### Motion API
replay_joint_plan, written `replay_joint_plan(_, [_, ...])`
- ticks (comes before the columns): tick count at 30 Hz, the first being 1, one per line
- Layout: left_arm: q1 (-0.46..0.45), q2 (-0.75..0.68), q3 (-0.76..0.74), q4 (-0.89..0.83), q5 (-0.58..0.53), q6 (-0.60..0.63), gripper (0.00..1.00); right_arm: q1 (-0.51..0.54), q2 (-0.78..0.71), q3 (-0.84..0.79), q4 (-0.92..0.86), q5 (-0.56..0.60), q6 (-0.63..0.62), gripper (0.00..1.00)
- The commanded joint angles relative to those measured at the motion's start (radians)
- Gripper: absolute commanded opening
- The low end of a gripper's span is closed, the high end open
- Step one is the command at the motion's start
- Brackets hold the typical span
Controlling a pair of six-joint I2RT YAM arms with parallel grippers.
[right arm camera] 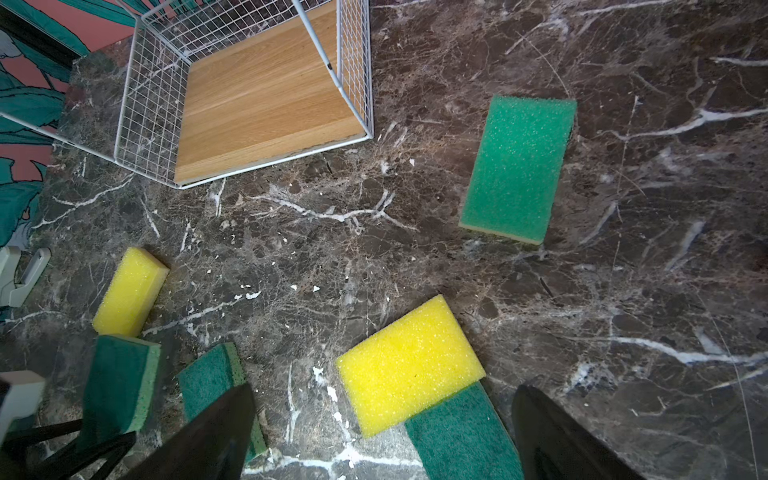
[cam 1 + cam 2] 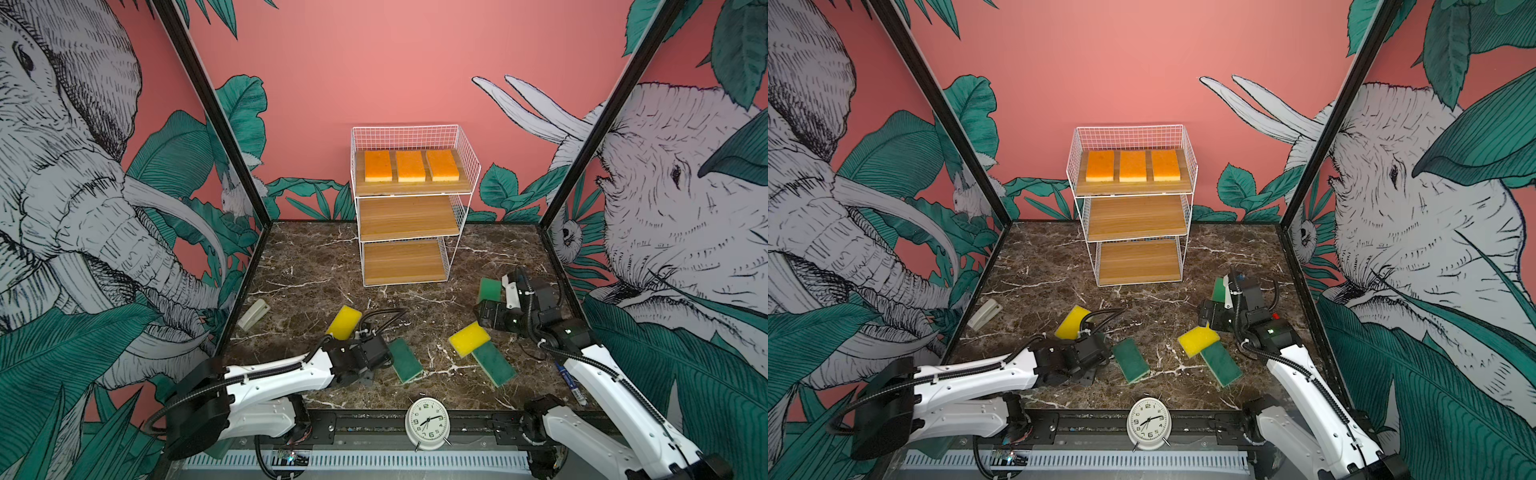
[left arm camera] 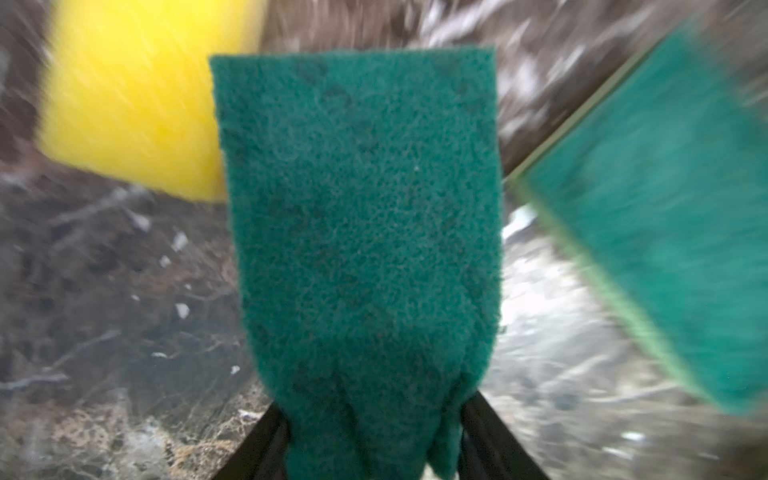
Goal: Place and organize the cleaning sponges onto the shelf
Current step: 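Lift the green scouring pad with the left gripper toward the middle shelf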
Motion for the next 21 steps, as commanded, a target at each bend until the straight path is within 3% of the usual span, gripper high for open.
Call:
replay_joint_plan(1, [-0.004,-0.093,0.043,0.023,-0.101,0.020,0.55,-0.004,0.004,-0.017,0.060,-0.014,0.002,0.99])
replay_joint_plan(5, [-0.004,-0.121,0.074,0.138,-0.176,0.086,0.55,-0.005,0.009,-0.030,0.115,-0.030,0.009,0.99])
replay_joint_plan(10, [0.002,-0.033,0.227,0.167,-0.287,0.225,0.56,-0.004,0.014,-0.042,0.156,-0.028,0.002,0.99])
replay_joint_plan(15, [0.118,0.056,0.356,0.310,-0.185,0.380,0.55,-0.005,0.041,-0.052,0.201,-0.071,0.014,0.99])
replay_joint_plan(21, [0.191,0.158,0.512,0.381,-0.170,0.513,0.55,-0.003,0.044,-0.066,0.234,-0.092,0.022,0.99])
